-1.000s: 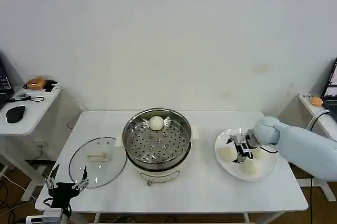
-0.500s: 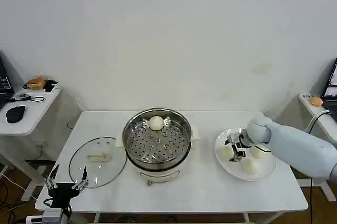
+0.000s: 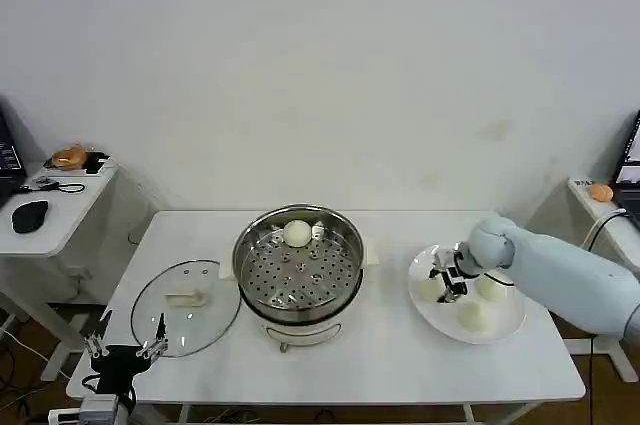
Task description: Take steamed baozi put them in steamer then cover it.
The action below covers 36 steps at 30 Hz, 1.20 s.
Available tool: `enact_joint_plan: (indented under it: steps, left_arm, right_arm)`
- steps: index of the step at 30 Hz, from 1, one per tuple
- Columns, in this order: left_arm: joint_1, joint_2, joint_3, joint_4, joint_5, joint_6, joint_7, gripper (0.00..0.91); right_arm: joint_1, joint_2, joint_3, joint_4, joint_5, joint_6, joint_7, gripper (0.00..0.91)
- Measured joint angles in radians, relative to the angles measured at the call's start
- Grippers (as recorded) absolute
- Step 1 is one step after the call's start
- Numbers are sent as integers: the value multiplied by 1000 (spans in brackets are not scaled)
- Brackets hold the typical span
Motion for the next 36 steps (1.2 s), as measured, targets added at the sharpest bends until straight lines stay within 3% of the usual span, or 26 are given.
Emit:
enact_joint_plan:
  steps: [13,21,29,36]
  left_arm:
    - [-12,3,12,-13,-2,2,1,907]
    - [-23,15,11,-21,-2,14,1,907]
    - [-34,19,14,-30,-3,24,3,907]
    - [-43,26,-1,-12,-16,21,3,907]
  right_arm:
    - [159,-71,-45,83,52,-20,-35,645]
    - [334,-66,-118,160,133,-55,-34,655]
    - [514,16,-216,227,273,-119,-16,655]
    - [574,151,-259,224,410,-199,19,655]
